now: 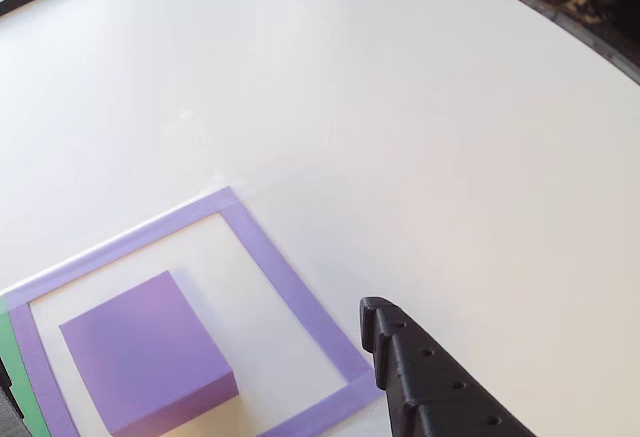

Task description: Tower of hanoi

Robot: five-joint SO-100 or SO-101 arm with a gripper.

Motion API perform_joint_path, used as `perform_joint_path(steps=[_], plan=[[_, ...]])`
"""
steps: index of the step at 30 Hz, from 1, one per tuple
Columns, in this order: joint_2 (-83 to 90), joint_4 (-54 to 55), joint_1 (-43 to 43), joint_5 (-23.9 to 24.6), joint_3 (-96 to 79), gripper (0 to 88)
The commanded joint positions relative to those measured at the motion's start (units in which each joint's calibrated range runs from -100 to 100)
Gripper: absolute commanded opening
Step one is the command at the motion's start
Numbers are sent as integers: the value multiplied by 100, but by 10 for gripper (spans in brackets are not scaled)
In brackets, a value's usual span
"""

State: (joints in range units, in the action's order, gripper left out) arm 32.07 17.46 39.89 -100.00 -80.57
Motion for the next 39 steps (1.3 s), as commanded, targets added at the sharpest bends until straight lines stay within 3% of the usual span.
perform_joint_path(steps=[1, 17, 21, 39], plan=[[-283, 945, -318, 0, -190, 447], [-2326, 3025, -180, 0, -280, 462], [-2935, 3713, -165, 0, -235, 502], [-4505, 4781, -295, 0, 492, 510]])
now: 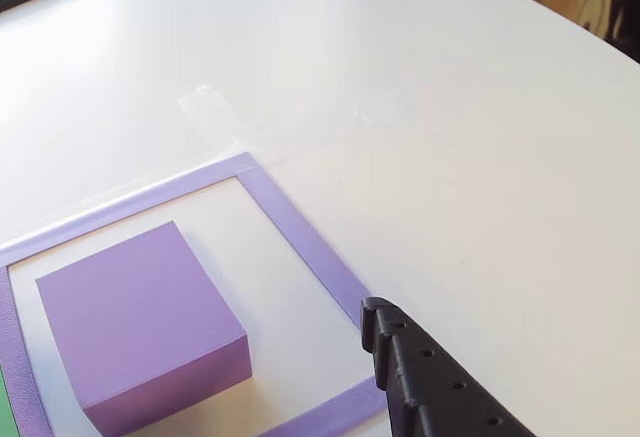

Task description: Tower of hanoi

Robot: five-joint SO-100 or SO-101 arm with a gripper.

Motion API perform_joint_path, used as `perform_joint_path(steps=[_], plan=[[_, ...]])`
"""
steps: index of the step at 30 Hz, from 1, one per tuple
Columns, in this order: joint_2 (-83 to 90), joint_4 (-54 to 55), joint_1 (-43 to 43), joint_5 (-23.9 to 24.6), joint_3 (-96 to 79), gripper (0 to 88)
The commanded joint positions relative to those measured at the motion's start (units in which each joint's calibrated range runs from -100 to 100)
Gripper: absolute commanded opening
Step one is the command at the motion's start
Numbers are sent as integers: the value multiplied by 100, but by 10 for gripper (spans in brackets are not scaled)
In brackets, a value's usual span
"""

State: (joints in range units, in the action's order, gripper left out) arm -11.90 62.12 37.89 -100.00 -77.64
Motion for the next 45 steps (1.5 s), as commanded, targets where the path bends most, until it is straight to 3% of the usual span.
perform_joint_path(steps=[1, 45], plan=[[-189, 340, -103, 0, 263, 510], [-1639, 534, -514, 0, 1399, 503]])
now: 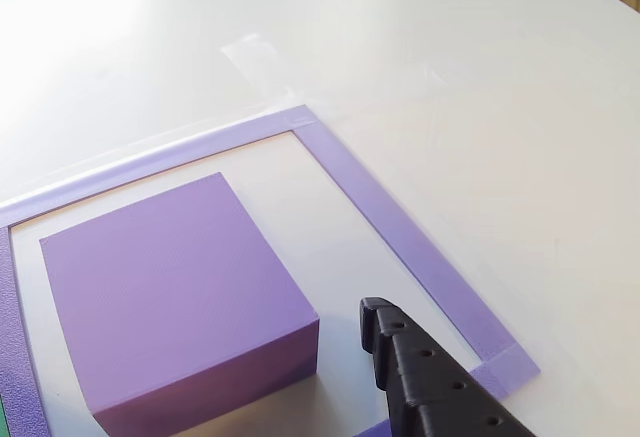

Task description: Tower of hanoi

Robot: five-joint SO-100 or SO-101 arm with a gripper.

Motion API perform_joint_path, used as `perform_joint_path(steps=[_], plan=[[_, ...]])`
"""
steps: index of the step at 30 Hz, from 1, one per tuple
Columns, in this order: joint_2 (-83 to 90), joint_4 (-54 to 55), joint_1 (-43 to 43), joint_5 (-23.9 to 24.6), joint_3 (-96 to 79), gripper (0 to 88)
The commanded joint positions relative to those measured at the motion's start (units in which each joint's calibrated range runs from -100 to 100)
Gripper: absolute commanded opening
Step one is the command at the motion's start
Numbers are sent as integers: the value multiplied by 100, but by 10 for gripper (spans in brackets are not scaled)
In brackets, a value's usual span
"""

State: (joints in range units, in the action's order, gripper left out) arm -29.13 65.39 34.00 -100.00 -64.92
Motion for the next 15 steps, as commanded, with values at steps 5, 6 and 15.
perform_joint_path(steps=[5, 6, 15], plan=[[84, 207, -171, 0, 127, 502], [84, 207, -186, 0, 127, 502], [20, 183, -247, 0, 254, 499]])
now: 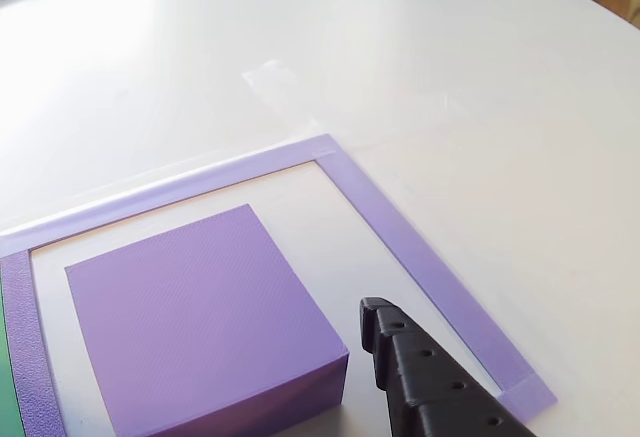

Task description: Tower of hanoi

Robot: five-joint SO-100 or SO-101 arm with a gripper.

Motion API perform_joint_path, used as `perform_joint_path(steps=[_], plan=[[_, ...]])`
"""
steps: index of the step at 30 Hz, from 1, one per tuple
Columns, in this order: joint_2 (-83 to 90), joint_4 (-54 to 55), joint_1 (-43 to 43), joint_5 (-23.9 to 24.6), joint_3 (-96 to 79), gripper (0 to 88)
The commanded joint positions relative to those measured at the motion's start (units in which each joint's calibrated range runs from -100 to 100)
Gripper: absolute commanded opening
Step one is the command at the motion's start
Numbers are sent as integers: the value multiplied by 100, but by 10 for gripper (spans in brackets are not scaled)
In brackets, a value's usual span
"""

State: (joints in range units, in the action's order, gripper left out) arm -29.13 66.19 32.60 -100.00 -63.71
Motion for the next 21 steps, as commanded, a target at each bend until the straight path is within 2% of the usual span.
perform_joint_path(steps=[1, 11, 21], plan=[[12, 103, -115, 0, 142, 499], [-60, 136, -153, 0, 252, 470], [-84, 168, -183, 0, 233, 348]])
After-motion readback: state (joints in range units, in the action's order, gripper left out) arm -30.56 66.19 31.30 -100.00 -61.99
